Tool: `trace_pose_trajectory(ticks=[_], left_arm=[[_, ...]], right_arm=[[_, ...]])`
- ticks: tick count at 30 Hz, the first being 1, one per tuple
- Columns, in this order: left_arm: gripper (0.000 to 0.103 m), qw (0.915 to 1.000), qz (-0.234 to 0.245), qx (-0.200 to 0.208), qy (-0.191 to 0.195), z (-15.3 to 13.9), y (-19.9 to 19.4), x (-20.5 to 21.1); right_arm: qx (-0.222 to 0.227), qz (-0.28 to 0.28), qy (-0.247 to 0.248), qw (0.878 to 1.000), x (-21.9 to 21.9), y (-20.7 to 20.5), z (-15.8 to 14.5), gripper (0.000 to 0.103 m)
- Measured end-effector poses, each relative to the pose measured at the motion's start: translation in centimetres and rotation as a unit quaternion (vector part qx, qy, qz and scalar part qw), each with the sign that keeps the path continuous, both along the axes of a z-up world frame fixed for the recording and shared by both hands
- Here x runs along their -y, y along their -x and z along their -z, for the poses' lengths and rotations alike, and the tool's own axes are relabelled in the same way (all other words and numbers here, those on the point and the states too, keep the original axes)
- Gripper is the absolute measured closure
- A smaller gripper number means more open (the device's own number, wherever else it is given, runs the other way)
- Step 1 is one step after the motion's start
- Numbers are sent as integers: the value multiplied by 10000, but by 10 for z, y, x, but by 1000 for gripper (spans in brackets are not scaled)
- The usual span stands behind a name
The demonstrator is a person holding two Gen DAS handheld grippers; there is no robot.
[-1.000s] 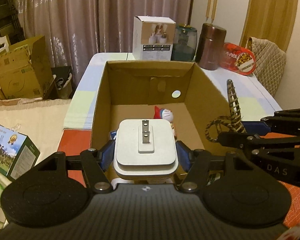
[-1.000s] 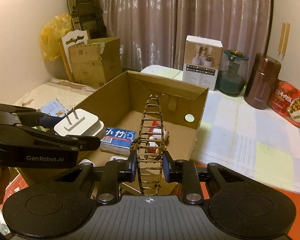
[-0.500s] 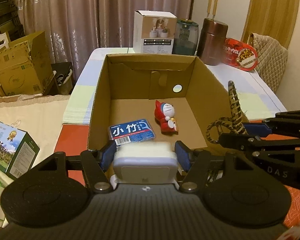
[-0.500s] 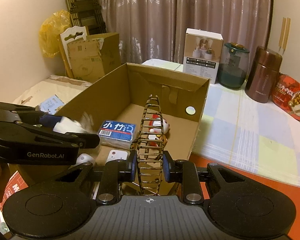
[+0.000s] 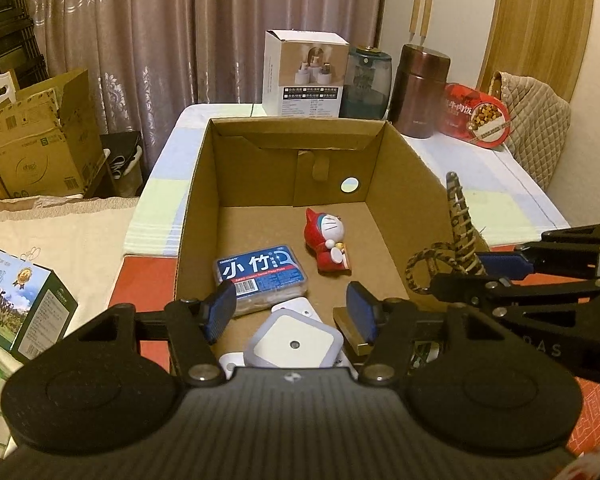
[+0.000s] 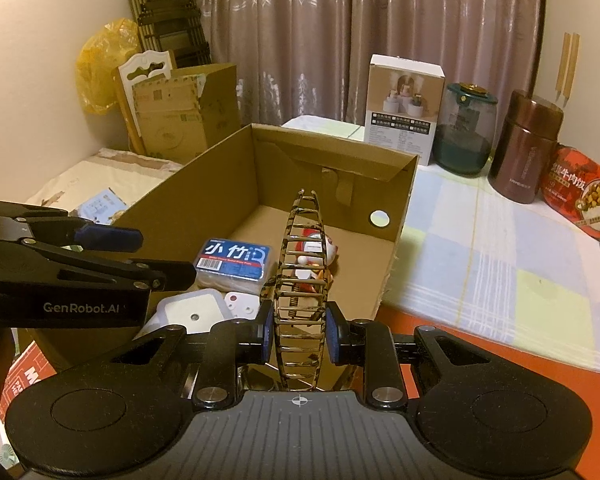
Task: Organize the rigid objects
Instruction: 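Lower the plug and wire holder into the box and open both grippers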
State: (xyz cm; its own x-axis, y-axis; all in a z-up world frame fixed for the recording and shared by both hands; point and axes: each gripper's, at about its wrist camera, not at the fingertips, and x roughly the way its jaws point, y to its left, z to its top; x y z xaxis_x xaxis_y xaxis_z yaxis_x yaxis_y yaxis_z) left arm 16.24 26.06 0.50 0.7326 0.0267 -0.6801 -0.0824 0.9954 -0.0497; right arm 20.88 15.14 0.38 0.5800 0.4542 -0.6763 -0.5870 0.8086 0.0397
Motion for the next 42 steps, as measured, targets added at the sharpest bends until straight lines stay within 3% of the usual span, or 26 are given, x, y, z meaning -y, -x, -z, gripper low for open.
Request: trace_pose_trajectory(ticks=[42], left_arm=[[46, 10000, -46, 23, -44, -3, 2, -3]], right_arm=[[77, 33, -161, 9998, -3, -1, -3, 80]])
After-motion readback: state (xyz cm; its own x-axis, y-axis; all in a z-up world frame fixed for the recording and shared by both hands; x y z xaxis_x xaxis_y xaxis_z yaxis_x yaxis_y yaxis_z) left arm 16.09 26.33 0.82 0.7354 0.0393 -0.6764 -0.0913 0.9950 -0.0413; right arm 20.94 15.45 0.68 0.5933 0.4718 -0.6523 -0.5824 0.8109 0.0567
